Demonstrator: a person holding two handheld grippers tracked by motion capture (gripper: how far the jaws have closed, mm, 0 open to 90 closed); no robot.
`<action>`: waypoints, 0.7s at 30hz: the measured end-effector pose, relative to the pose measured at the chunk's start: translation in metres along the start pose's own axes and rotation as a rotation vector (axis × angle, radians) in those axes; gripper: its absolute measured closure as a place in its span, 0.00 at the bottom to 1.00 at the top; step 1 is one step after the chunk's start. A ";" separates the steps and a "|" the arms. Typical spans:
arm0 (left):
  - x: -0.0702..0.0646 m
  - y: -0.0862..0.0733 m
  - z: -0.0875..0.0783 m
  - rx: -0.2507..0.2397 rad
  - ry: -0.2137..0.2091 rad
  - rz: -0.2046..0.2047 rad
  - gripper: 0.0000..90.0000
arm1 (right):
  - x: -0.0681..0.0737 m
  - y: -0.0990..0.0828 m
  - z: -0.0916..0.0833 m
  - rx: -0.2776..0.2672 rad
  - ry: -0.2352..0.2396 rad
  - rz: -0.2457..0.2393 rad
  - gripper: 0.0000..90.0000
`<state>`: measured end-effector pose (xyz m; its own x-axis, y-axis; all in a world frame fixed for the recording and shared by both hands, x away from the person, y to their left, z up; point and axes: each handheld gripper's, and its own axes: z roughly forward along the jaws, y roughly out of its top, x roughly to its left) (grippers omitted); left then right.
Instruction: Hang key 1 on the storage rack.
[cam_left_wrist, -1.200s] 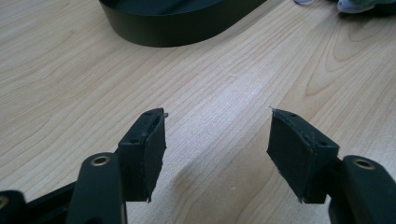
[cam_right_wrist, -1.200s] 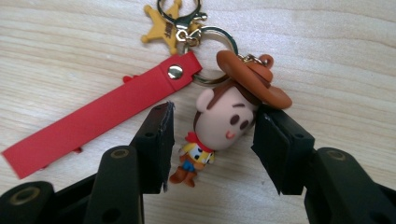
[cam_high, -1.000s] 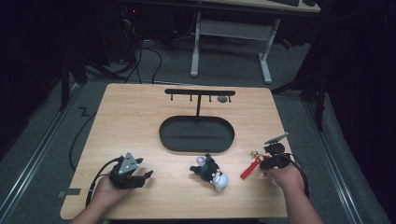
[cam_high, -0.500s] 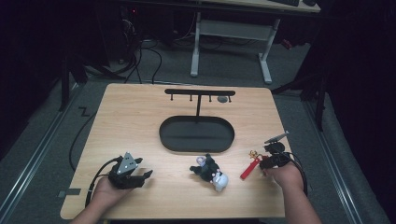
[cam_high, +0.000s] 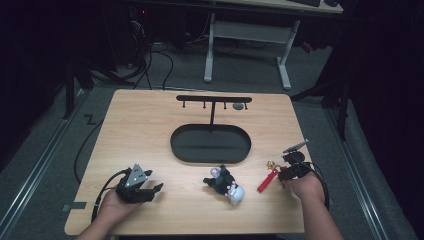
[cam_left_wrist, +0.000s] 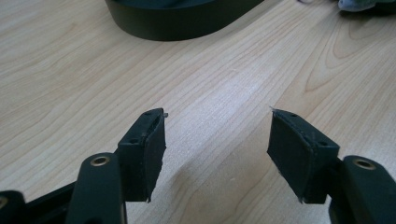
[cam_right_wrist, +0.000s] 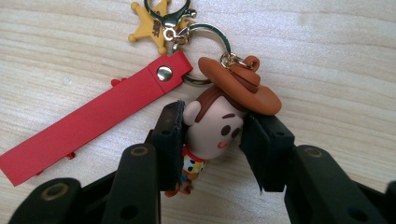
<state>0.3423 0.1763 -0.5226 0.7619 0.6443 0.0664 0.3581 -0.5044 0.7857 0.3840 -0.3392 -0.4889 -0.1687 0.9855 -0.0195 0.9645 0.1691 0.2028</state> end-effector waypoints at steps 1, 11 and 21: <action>0.000 0.001 0.000 -0.007 -0.001 -0.001 0.41 | 0.000 0.001 0.000 0.007 0.003 -0.002 0.67; -0.004 0.003 0.000 -0.005 -0.018 0.017 0.41 | 0.002 0.002 -0.006 0.021 0.038 -0.026 0.67; -0.004 0.001 -0.005 -0.007 -0.006 0.022 0.41 | 0.021 0.000 -0.044 -0.022 0.071 -0.113 0.67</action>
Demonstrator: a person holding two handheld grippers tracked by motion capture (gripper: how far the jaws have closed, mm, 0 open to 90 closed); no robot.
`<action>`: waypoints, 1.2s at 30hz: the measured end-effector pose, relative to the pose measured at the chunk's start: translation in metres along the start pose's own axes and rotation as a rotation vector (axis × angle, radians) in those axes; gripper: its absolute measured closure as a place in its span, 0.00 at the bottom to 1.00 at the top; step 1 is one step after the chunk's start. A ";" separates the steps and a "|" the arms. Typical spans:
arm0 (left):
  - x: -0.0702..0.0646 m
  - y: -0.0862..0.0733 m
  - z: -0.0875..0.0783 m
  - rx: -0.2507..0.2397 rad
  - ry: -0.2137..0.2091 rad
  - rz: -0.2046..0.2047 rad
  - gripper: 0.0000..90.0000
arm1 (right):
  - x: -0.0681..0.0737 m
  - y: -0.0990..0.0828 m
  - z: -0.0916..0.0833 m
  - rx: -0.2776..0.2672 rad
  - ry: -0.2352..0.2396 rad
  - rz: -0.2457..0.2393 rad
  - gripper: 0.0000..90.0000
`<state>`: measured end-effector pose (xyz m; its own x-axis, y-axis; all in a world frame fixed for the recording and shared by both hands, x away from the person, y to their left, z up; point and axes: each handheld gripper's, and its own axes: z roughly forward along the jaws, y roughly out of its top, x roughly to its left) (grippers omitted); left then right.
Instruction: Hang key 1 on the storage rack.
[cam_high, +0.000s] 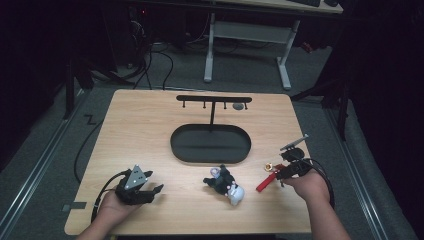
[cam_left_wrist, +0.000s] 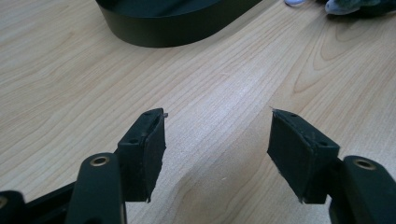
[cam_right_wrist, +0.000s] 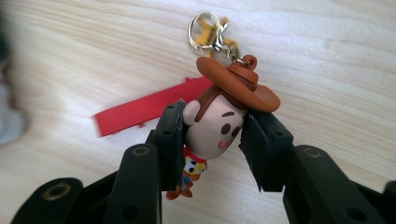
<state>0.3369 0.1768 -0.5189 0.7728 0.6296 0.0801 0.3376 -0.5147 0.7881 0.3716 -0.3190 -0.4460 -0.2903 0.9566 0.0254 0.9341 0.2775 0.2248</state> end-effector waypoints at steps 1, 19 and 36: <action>0.000 0.000 0.000 -0.004 0.002 -0.002 0.41 | 0.002 0.001 -0.003 -0.003 0.000 -0.008 0.67; 0.001 0.000 -0.003 -0.024 -0.017 -0.016 0.41 | 0.012 0.002 -0.052 -0.044 0.011 -0.031 0.67; 0.000 0.001 0.000 -0.018 -0.018 -0.006 0.41 | 0.021 0.010 -0.091 -0.079 0.006 -0.062 0.67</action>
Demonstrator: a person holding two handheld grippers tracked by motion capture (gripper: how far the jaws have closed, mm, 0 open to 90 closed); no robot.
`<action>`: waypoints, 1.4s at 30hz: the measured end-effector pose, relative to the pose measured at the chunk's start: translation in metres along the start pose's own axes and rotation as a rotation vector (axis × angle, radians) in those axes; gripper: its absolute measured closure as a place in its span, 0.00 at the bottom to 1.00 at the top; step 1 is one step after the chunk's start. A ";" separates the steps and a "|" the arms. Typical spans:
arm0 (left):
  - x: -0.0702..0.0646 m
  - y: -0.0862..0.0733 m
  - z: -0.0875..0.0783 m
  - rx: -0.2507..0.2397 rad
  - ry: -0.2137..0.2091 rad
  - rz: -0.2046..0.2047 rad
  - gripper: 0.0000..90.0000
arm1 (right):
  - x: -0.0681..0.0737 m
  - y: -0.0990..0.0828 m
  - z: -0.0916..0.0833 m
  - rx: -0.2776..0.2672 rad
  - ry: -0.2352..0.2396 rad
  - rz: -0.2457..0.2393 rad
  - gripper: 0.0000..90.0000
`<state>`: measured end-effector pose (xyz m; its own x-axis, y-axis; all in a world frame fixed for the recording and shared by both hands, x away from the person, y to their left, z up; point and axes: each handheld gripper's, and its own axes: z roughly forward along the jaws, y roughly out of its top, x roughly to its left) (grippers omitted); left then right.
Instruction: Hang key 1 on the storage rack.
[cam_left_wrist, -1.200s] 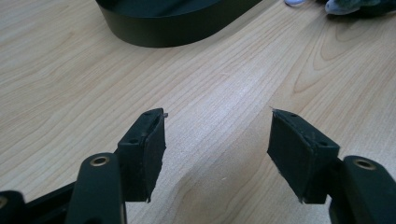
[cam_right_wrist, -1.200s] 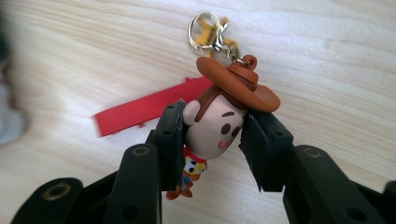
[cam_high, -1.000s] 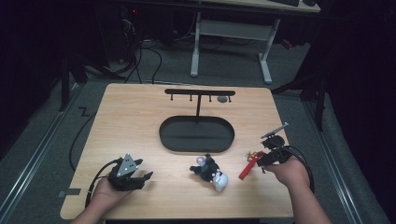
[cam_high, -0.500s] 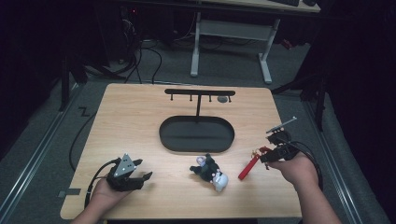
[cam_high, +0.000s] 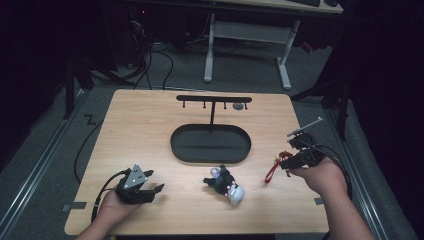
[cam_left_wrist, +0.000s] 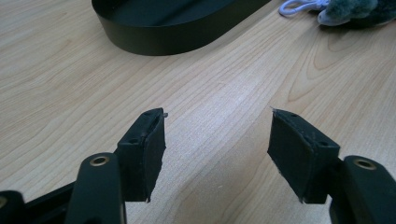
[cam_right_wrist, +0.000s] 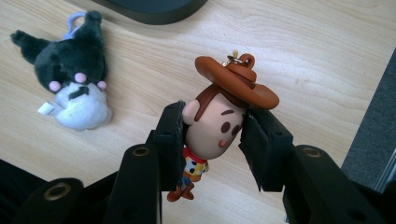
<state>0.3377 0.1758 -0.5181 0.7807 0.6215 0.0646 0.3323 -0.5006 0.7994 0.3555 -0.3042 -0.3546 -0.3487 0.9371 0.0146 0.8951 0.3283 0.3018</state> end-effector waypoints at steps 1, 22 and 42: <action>0.000 0.000 0.000 0.001 -0.001 0.002 0.41 | 0.001 0.002 -0.002 0.001 -0.004 -0.008 0.67; 0.002 -0.001 -0.003 -0.002 0.003 -0.001 0.41 | 0.022 0.033 -0.020 -0.033 -0.020 -0.067 0.67; 0.001 -0.001 -0.002 -0.002 0.001 -0.002 0.41 | 0.026 0.054 -0.018 -0.043 0.001 -0.074 0.67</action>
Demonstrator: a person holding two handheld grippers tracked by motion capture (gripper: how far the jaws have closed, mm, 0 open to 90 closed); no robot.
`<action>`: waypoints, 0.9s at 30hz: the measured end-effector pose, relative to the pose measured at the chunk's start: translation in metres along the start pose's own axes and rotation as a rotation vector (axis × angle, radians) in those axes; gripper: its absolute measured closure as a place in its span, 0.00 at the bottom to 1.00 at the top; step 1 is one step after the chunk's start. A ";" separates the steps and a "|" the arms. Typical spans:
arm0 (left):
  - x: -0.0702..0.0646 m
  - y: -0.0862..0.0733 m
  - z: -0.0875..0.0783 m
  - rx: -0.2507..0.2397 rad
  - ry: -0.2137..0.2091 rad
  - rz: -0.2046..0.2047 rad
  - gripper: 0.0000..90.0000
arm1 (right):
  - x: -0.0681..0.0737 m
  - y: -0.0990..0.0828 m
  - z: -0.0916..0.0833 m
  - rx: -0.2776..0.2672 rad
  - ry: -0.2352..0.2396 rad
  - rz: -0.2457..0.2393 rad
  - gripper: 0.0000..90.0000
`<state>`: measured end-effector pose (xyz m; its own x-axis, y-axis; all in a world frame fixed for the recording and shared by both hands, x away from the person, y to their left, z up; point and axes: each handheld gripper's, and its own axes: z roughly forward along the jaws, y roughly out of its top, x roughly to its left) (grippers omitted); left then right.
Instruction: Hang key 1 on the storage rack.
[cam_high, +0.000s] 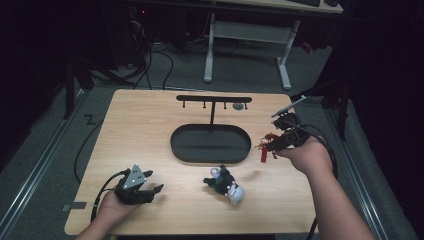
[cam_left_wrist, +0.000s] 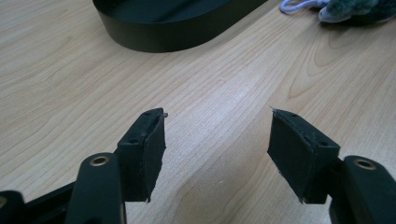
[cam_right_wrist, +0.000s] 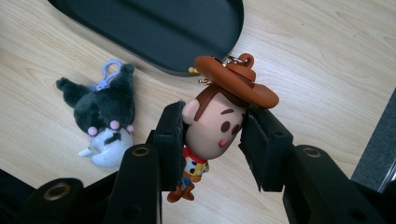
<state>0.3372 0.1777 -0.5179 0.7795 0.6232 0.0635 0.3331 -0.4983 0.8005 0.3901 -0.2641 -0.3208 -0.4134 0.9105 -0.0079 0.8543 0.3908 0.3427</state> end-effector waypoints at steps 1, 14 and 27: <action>0.000 0.000 0.000 0.000 0.000 -0.001 0.41 | 0.000 0.001 0.001 -0.006 0.004 0.002 0.67; 0.002 -0.002 -0.002 -0.001 0.000 -0.007 0.41 | -0.001 0.024 0.006 -0.009 0.002 0.002 0.67; 0.006 -0.002 -0.002 -0.002 0.002 -0.005 0.41 | 0.002 0.048 0.009 -0.020 -0.005 -0.014 0.67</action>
<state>0.3398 0.1833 -0.5175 0.7770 0.6266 0.0609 0.3355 -0.4940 0.8021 0.4331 -0.2424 -0.3133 -0.4237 0.9056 -0.0179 0.8418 0.4010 0.3614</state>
